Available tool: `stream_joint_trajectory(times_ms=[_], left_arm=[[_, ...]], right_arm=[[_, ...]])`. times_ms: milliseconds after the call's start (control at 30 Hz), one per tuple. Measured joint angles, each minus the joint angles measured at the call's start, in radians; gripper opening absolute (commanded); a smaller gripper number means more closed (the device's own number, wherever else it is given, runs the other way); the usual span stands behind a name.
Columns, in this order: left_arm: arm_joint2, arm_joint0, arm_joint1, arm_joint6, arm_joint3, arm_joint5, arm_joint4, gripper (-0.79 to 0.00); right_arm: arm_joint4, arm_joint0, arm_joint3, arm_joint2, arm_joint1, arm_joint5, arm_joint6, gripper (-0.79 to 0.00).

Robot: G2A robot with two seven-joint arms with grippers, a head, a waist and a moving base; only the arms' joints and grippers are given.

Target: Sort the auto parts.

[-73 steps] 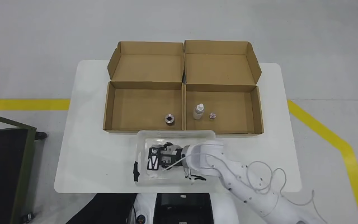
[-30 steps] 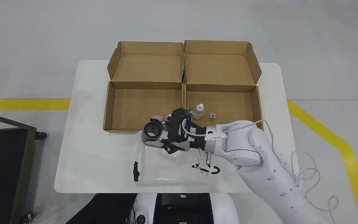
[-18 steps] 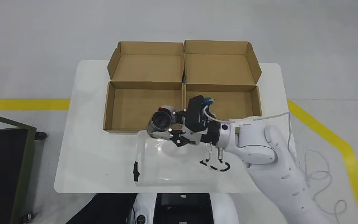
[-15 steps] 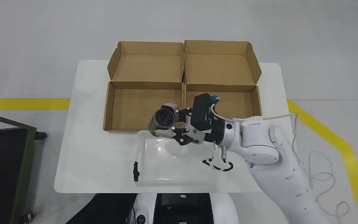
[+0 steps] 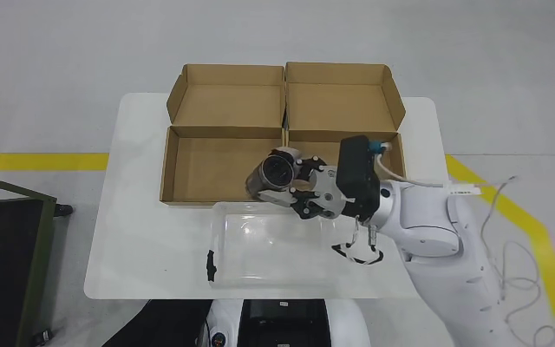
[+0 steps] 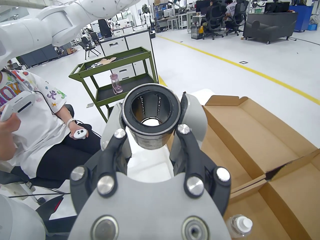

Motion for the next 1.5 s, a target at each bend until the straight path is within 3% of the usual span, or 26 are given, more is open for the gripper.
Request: stream_joint_trajectory(times_ms=[767,1133,1500], left_arm=[[0.000,0.000,0.000,0.000,0.000,0.000,0.000,0.000],[0.000,0.000,0.000,0.000,0.000,0.000,0.000,0.000],[0.000,0.000,0.000,0.000,0.000,0.000,0.000,0.000]], right_arm=[[0.005,-0.013,-0.011,0.038,0.017,0.006,-0.037,-0.785],[0.000,0.059,0.073,-0.050,0.010,0.016,-0.027,-0.785],[-0.100,0.138,0.188,-0.176,-0.010,0.068,-0.035,-0.785]])
